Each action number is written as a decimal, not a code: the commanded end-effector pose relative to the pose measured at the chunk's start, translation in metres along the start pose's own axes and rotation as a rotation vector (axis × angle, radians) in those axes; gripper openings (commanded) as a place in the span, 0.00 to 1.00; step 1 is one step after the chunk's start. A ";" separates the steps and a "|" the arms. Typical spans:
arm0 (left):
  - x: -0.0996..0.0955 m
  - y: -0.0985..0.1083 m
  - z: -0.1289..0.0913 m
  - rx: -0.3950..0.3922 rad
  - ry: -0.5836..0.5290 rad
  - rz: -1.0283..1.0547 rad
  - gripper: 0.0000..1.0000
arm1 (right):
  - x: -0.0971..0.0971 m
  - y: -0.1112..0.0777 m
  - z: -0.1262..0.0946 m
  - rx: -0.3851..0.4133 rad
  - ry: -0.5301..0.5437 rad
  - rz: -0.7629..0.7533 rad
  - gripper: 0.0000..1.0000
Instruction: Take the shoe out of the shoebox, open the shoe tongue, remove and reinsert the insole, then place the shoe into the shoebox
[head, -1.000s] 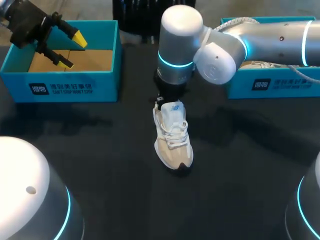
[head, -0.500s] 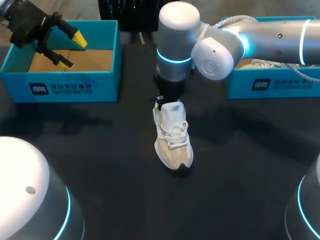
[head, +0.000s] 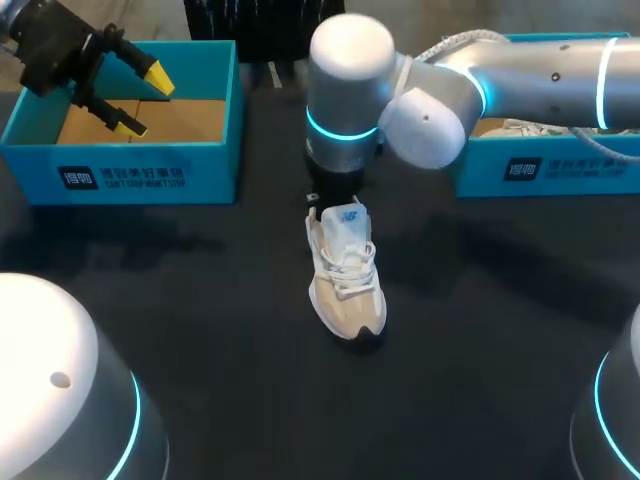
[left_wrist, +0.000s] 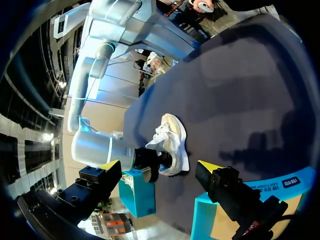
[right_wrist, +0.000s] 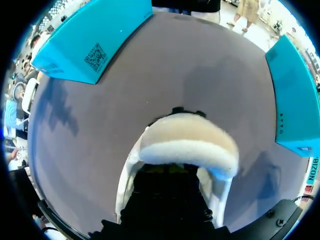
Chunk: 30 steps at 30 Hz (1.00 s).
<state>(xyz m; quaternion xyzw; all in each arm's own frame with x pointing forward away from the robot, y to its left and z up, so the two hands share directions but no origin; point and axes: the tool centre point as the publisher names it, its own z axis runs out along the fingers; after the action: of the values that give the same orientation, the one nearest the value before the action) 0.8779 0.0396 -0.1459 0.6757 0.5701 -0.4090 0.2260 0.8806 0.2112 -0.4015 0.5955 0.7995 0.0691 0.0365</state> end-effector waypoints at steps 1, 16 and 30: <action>0.000 0.000 -0.001 0.001 0.003 0.000 1.00 | 0.008 0.004 0.010 0.015 -0.008 0.007 0.00; 0.000 0.000 -0.001 0.001 0.003 0.000 1.00 | 0.005 -0.005 -0.066 0.288 0.030 -0.055 0.00; 0.000 0.000 -0.001 0.001 0.003 0.000 1.00 | 0.001 -0.031 -0.087 0.475 0.079 -0.032 0.00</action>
<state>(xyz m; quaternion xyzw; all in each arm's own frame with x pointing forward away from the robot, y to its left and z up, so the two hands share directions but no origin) 0.8778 0.0397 -0.1458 0.6757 0.5702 -0.4090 0.2260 0.8390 0.1990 -0.3151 0.5697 0.8064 -0.0959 -0.1265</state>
